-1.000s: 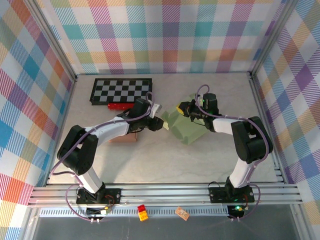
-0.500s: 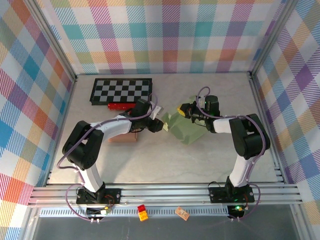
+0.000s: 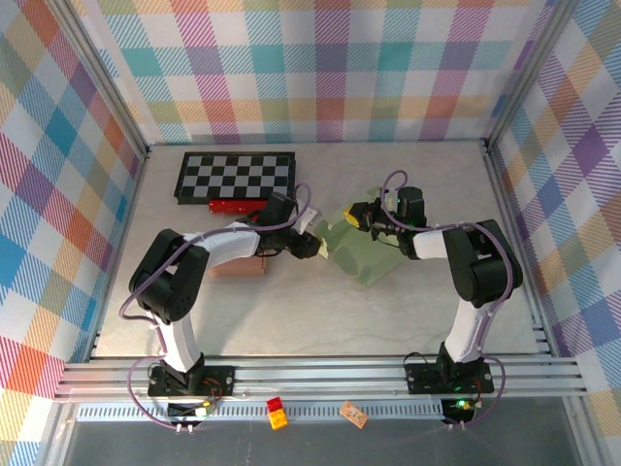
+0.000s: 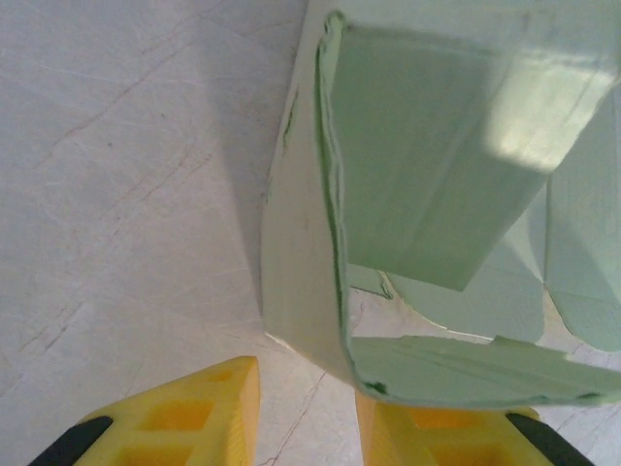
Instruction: Fold the paper box
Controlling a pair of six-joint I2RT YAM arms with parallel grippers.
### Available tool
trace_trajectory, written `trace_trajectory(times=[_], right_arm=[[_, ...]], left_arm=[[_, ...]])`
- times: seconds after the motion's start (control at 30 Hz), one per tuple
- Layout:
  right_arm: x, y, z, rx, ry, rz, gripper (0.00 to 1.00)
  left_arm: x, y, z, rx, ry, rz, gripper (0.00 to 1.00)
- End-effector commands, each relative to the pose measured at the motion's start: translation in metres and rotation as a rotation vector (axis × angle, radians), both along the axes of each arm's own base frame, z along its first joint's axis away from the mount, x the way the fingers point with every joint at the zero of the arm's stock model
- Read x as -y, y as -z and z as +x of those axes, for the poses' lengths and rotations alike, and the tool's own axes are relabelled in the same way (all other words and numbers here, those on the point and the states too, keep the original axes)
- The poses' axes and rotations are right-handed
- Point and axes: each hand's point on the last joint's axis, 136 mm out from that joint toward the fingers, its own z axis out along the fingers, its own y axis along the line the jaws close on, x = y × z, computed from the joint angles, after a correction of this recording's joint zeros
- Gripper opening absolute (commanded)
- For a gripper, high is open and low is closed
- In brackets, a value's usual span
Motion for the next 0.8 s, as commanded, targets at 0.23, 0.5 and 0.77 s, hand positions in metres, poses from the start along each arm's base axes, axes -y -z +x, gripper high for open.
trace_trajectory(times=[0.23,0.5,0.77], right_arm=[[-0.001,-0.009,0.003,0.019,0.001,0.033,0.0],[0.001,-0.009,0.004,0.022,0.017,0.034,0.0],[0.003,-0.008,0.005,0.031,0.048,0.046,0.0]], left_arm=[[0.033,-0.014,0.005,0.061,0.079,-0.055,0.27],[0.038,-0.007,0.008,0.06,0.046,-0.046,0.24],[0.04,-0.004,0.017,0.078,-0.053,-0.041,0.3]])
